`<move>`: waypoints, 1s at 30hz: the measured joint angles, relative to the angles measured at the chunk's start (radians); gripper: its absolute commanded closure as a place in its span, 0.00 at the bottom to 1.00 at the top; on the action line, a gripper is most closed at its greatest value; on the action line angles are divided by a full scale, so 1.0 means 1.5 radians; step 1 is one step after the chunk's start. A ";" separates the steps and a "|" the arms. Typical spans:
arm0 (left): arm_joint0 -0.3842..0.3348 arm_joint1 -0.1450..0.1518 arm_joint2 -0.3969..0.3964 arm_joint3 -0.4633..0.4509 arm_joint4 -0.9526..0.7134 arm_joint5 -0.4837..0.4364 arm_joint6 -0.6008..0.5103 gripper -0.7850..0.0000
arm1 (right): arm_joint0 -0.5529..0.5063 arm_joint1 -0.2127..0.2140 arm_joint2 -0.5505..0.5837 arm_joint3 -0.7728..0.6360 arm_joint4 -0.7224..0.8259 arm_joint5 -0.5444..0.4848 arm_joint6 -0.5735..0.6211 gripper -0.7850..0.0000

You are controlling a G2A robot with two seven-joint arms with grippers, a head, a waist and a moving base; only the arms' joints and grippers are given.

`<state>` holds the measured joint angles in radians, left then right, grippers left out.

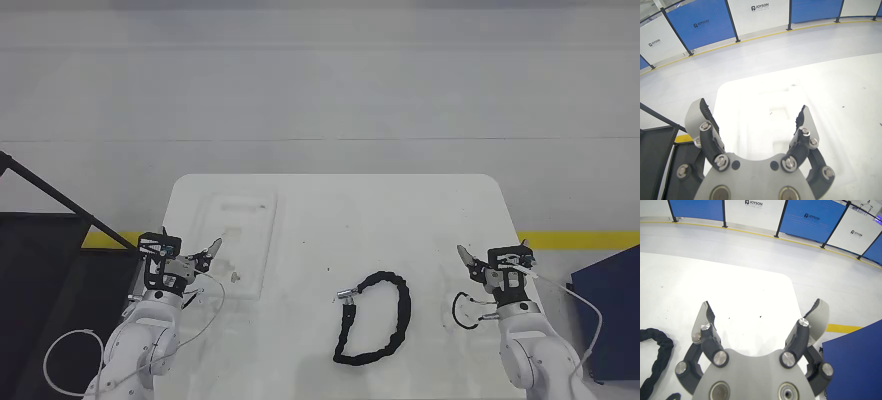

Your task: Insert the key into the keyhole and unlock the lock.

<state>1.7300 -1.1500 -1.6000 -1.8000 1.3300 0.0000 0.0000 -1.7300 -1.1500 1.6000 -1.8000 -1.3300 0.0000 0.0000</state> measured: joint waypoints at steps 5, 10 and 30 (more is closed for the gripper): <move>0.000 0.000 0.000 0.000 0.000 0.000 0.000 0.00 | 0.000 0.000 0.000 0.000 0.000 0.000 0.000 0.00; 0.000 0.000 0.000 0.000 0.000 0.000 0.000 0.00 | 0.000 0.000 0.000 0.000 0.000 0.000 0.000 0.00; 0.019 0.027 -0.081 -0.335 0.116 -0.350 -0.361 0.00 | 0.000 0.000 0.000 0.000 0.000 0.000 0.000 0.00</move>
<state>1.7580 -1.1092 -1.7216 -2.3030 1.5033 -0.5255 -0.5410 -1.7300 -1.1500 1.6000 -1.8000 -1.3300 0.0000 0.0000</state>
